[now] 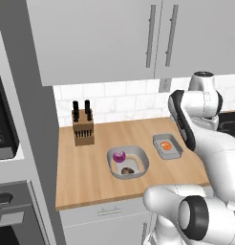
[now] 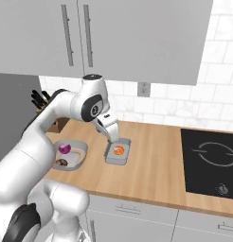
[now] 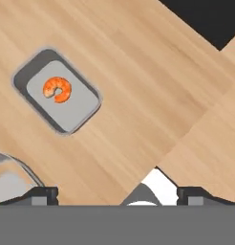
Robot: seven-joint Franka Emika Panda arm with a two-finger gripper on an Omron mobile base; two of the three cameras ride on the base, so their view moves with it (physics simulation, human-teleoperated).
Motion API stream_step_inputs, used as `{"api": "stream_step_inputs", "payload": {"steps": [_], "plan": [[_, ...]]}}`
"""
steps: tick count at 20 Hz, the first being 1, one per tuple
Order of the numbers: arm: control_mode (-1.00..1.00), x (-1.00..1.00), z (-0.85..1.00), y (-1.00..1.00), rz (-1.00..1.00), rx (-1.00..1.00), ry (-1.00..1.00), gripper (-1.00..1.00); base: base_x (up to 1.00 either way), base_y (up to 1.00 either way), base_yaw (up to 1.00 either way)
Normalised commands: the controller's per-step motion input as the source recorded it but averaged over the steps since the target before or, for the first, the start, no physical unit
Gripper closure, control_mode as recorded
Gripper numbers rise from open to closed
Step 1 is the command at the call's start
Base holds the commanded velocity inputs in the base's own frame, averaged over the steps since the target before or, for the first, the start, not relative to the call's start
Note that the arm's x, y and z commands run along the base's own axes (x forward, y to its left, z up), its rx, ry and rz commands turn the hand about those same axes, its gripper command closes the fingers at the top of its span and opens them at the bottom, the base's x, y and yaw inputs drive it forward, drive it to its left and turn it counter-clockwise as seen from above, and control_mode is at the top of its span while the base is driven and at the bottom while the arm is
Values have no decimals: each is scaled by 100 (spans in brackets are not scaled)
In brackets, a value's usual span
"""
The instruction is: Take the meat container that has the shrimp and place it on the second highest rack of the freezer. Then take the vegetable container that has the onion and mushroom and place it on the highest rack of the freezer.
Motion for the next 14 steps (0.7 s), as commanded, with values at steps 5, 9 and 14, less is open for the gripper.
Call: {"api": "stream_step_inputs", "payload": {"steps": [5,9,14], "plan": [[-100,-24,-30,-13,-28,31,1,-100,0,0,0],[-100,24,-65,-11,-17,16,12,-100,0,0,0],[-100,39,-52,-2,-19,3,6,-100,0,0,0]]}}
